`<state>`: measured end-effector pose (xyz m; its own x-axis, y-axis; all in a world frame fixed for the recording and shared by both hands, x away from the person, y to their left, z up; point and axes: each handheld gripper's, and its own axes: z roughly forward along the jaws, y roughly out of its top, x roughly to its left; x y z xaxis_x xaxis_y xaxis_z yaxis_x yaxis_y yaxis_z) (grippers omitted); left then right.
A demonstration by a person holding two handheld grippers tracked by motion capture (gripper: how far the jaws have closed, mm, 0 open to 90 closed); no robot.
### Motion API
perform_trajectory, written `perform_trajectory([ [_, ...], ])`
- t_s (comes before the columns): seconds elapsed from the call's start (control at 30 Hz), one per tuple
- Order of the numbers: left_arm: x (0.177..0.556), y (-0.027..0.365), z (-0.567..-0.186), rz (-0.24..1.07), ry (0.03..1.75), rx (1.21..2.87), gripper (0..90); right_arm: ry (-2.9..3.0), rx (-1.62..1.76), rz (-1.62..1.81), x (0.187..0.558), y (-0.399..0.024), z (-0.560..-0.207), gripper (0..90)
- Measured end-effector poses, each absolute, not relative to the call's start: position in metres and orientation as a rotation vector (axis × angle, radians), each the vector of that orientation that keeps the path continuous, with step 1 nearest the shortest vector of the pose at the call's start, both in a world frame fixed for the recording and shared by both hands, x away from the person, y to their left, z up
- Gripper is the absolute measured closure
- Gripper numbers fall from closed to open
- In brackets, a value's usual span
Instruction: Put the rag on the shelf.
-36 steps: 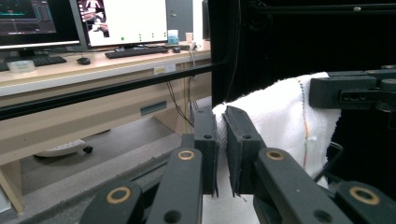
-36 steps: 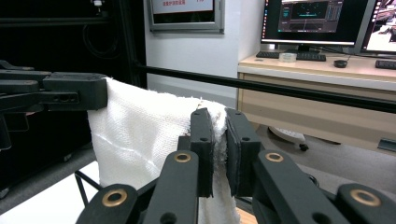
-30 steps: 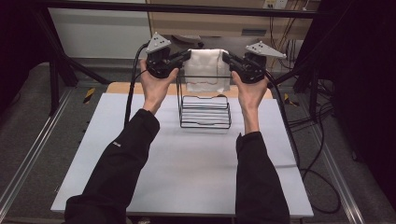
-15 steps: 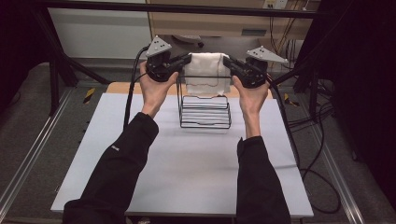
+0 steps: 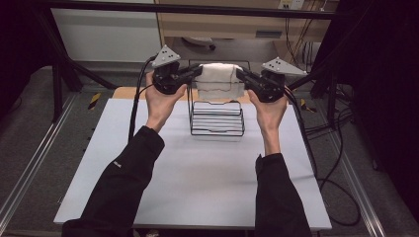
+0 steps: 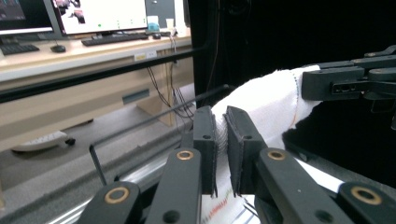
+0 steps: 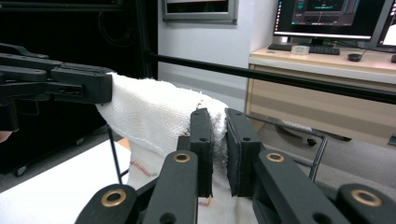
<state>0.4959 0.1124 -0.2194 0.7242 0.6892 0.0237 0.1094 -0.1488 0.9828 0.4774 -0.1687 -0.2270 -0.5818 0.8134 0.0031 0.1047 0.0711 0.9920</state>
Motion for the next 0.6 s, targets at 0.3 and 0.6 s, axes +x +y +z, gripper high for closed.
perform_trajectory([
  [0.3, 0.483, 0.111, -0.229, 0.569, 0.634, 1.725, 80.6, 1.824, 0.902, 1.543, 0.469, -0.171, -0.236, 82.3],
  [0.6, 0.477, 0.113, -0.237, 0.554, 0.634, 1.753, 79.1, 1.847, 0.901, 1.545, 0.466, -0.172, -0.245, 82.3],
])
